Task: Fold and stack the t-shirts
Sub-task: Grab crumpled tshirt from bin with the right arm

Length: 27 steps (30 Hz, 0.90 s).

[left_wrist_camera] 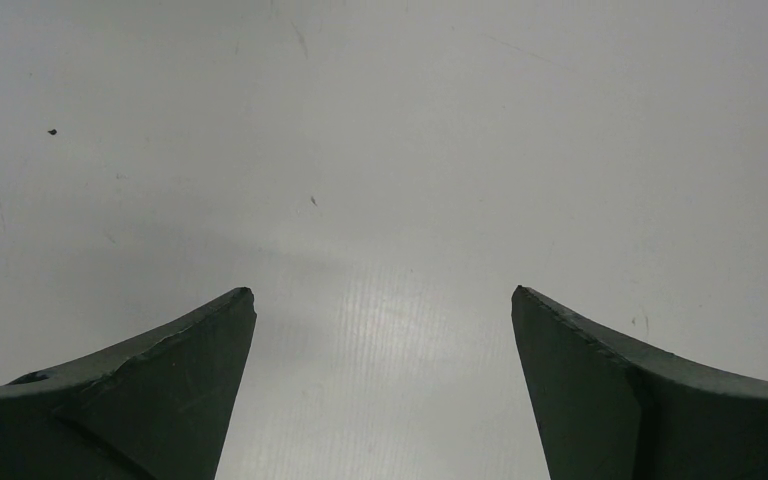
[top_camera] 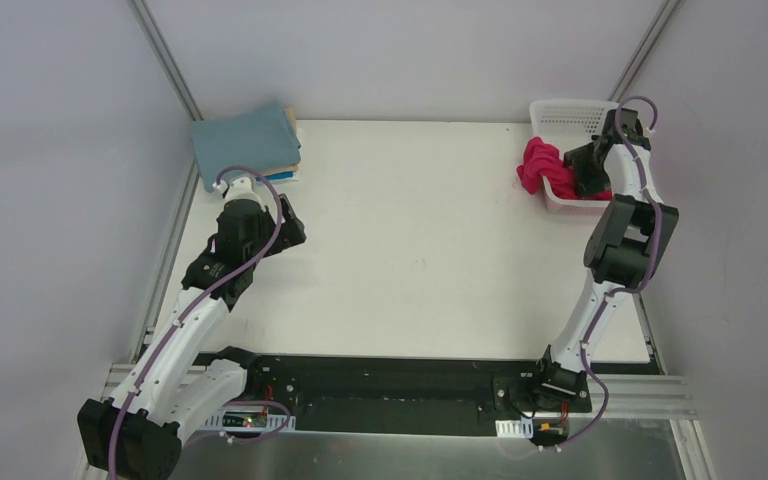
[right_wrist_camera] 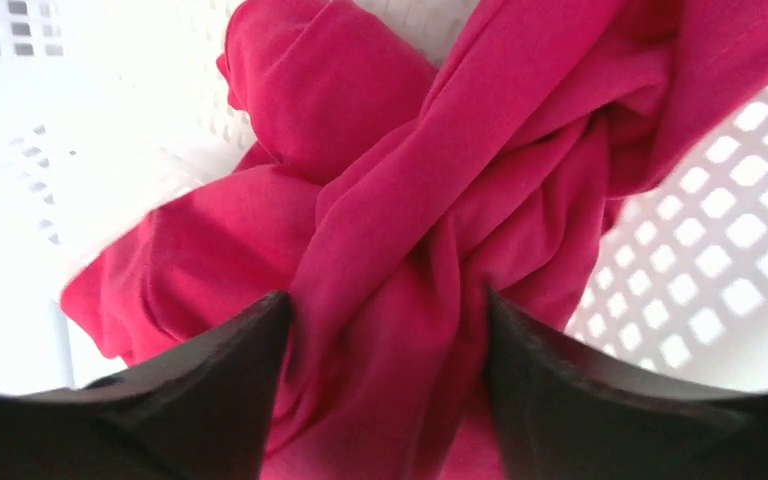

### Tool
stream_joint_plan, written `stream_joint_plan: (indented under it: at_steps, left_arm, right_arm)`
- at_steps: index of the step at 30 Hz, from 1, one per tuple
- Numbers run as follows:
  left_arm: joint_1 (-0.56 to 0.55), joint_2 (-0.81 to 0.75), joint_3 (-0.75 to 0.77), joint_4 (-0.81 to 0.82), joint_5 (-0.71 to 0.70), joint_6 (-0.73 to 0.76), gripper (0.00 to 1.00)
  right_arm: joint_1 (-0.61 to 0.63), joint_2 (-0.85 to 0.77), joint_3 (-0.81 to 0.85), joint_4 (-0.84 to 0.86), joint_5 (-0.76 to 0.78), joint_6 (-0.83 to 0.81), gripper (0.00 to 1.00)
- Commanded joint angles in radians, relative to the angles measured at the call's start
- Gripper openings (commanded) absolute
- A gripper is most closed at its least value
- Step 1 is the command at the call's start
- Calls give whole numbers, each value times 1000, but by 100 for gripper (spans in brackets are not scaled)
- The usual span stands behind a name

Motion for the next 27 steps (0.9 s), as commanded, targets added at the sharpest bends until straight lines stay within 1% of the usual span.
stream_joint_plan:
  at_steps: [1,2,3,5,11,16,21,24,27]
  left_arm:
    - [4,-8,-13,1,-35,-7,100]
    - [4,-10,-12,1,-36,-5,100]
    - [4,-12,-14,1,-38,-5,100]
    - [4,-20,-15,1,-40,-6,100]
    - [4,-45,-23,2,-32,-11,100]
    - [4,-67,-29,0,-14,-23,100]
    - [4,-99,-40,-12,-2,-36,100]
    - [4,-123,-50,-17,-1,-46,100]
    - [4,-142,-62,-20,-4,-53,100]
  right_arm:
    - [7,15,-4,100,-111,18,50]
    - [6,12,-5,113,-119,21,33]
    - [6,0,-7,127,-123,22,20]
    - [6,-30,-12,161,-122,22,0]
    - [6,-187,-18,231,-130,-39,0]
    - [13,-335,-5,255,-210,-118,0]
    - [46,-473,-6,256,-253,-209,0]
    - [77,-537,23,235,-306,-260,0]
    - [118,-583,54,219,-412,-293,0]
